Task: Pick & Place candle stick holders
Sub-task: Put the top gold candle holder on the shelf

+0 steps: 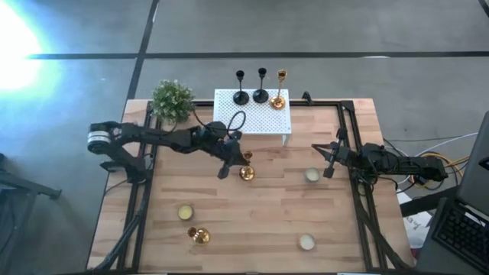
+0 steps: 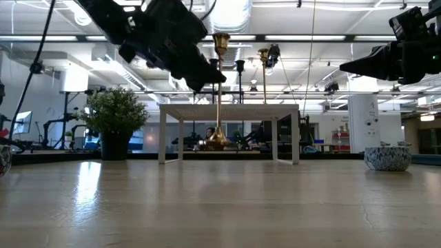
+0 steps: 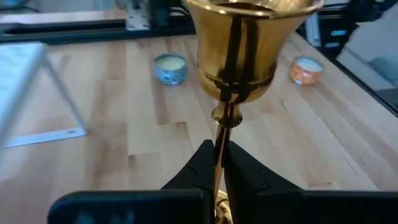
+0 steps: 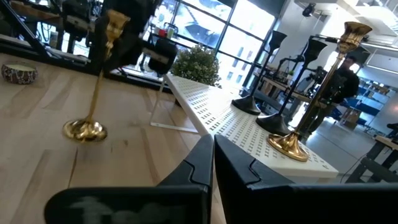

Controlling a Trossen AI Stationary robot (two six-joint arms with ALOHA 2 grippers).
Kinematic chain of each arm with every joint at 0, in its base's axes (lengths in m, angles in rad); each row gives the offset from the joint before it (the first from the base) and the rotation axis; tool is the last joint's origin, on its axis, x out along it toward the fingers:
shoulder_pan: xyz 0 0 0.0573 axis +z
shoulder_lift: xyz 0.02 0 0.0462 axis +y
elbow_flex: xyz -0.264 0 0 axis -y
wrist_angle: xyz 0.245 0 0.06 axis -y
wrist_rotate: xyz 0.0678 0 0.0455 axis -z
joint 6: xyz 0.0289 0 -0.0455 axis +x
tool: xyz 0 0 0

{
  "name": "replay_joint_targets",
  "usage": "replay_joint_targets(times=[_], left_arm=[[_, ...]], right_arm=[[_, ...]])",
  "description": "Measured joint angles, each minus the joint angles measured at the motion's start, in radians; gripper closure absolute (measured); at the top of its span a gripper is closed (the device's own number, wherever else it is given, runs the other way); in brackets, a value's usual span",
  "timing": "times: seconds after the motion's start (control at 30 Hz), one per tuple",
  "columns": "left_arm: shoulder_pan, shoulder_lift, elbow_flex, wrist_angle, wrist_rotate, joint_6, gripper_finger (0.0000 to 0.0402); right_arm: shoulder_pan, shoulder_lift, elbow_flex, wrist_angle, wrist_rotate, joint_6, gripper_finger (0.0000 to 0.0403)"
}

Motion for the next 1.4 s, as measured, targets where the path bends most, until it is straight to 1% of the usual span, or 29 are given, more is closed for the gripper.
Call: replay_joint_targets(times=[0.17, 0.3, 0.5, 0.63, 0.73, 0.8, 0.9, 1.03, 1.17, 1.27, 1.4], left_arm=[[0.0, -0.112, 0.0, -0.076, -0.1, 0.0, 0.0383], [0.0, -0.203, 0.0, -0.126, -0.227, 0.001, 0.0383], [0.0, -0.316, 0.0, -0.151, -0.398, -0.007, 0.0383], [0.002, -0.368, 0.0, -0.157, -0.49, -0.016, 0.0383], [0.013, -0.388, 0.0, -0.166, -0.584, -0.016, 0.0383], [0.034, -0.394, 0.0, -0.175, -0.627, -0.016, 0.0383], [0.078, -0.392, 0.006, -0.194, -0.63, -0.018, 0.0383], [0.148, -0.377, 0.055, -0.266, -0.629, -0.03, 0.0383], [0.218, -0.371, 0.089, -0.279, -0.625, -0.035, 0.0383], [0.28, -0.371, 0.102, -0.289, -0.564, -0.064, 0.0383], [0.364, -0.364, 0.107, -0.286, -0.448, -0.107, 0.0383]], right_arm=[[0.0, 0.0, 0.0, 0.0, 0.0, 0.0, 0.0394], [0.0, 0.0, 0.0, 0.0, 0.0, 0.0, 0.0394], [0.0, 0.0, 0.0, 0.0, 0.0, 0.0, 0.0394], [0.0, 0.0, 0.0, 0.0, 0.0, 0.0, 0.0394], [0.0, 0.0, 0.0, 0.0, 0.0, 0.0, 0.0394], [0.0, 0.0, 0.0, 0.0, 0.0, 0.0, 0.0394], [0.0, 0.0, 0.0, 0.0, 0.0, 0.0, 0.0394], [0.0, 0.0, 0.0, 0.0, 0.0, 0.0, 0.0394], [0.0, 0.0, 0.0, 0.0, 0.0, 0.0, 0.0394], [0.0, 0.0, 0.0, 0.0, 0.0, 0.0, 0.0394], [0.0, 0.0, 0.0, 0.0, 0.0, 0.0, 0.0394]])
